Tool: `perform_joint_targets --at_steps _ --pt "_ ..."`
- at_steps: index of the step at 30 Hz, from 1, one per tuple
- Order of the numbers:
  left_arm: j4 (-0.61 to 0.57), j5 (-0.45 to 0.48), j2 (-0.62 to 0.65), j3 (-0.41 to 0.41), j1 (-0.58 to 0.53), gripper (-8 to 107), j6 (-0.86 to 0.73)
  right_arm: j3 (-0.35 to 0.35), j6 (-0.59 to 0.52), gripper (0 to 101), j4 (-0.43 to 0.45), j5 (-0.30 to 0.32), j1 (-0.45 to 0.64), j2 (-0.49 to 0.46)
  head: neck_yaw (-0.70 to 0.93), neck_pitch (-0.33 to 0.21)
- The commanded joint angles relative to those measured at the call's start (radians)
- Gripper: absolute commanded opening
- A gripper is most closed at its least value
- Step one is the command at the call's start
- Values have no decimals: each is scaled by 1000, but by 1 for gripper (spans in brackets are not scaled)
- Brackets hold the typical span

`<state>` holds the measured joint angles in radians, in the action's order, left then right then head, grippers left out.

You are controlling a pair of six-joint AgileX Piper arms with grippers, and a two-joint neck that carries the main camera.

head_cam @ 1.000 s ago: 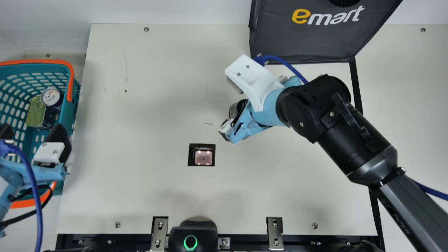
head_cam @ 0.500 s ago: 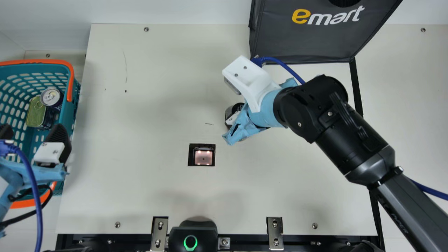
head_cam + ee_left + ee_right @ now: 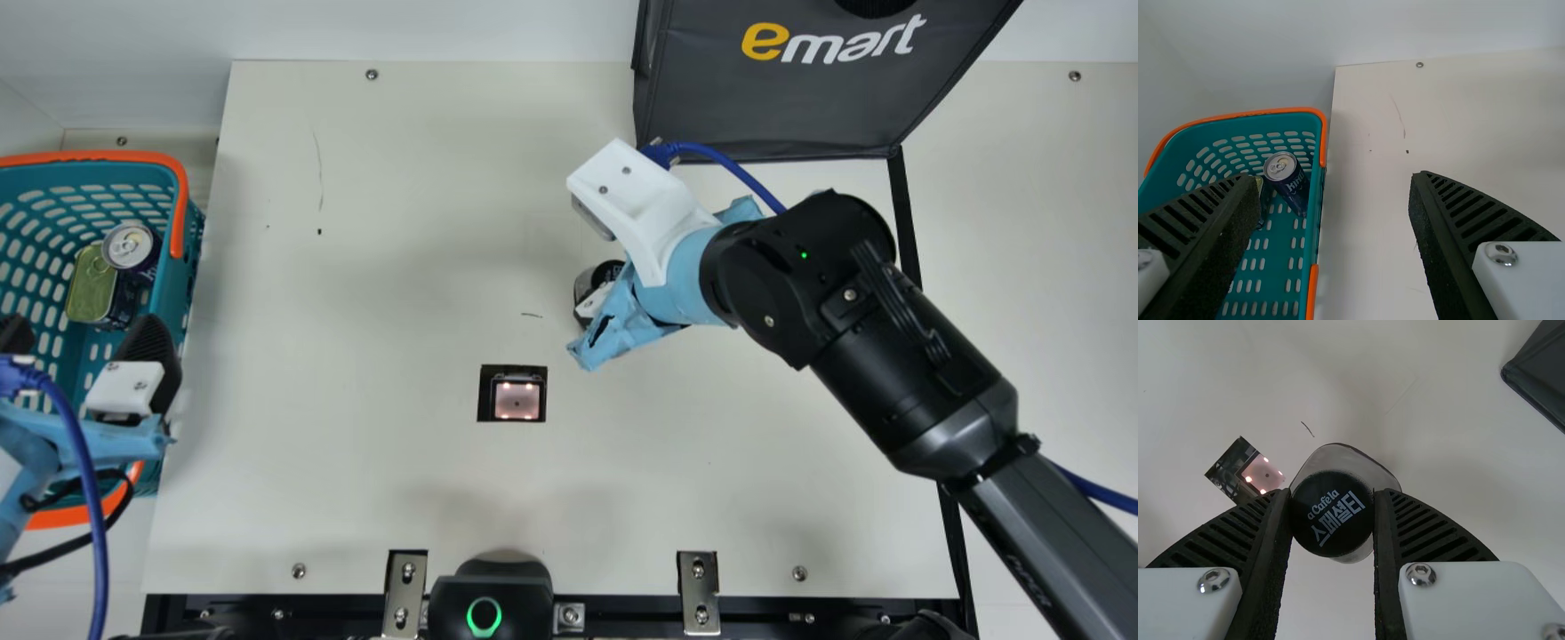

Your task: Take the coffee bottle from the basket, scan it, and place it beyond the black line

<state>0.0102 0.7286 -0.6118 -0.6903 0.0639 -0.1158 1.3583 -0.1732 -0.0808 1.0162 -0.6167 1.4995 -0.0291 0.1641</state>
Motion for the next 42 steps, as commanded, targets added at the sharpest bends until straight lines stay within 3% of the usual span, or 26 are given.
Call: perform_joint_targets --at_steps 1,16,42 --pt "0 0 0 0 0 90 0 3 3 0 3 -1 0 -3 2 -26" --pt "0 0 0 0 0 90 0 15 25 0 20 6 -10 -22 -347 -26" --pt "0 0 0 0 0 90 0 -4 33 0 30 16 90 -57 -347 -26"
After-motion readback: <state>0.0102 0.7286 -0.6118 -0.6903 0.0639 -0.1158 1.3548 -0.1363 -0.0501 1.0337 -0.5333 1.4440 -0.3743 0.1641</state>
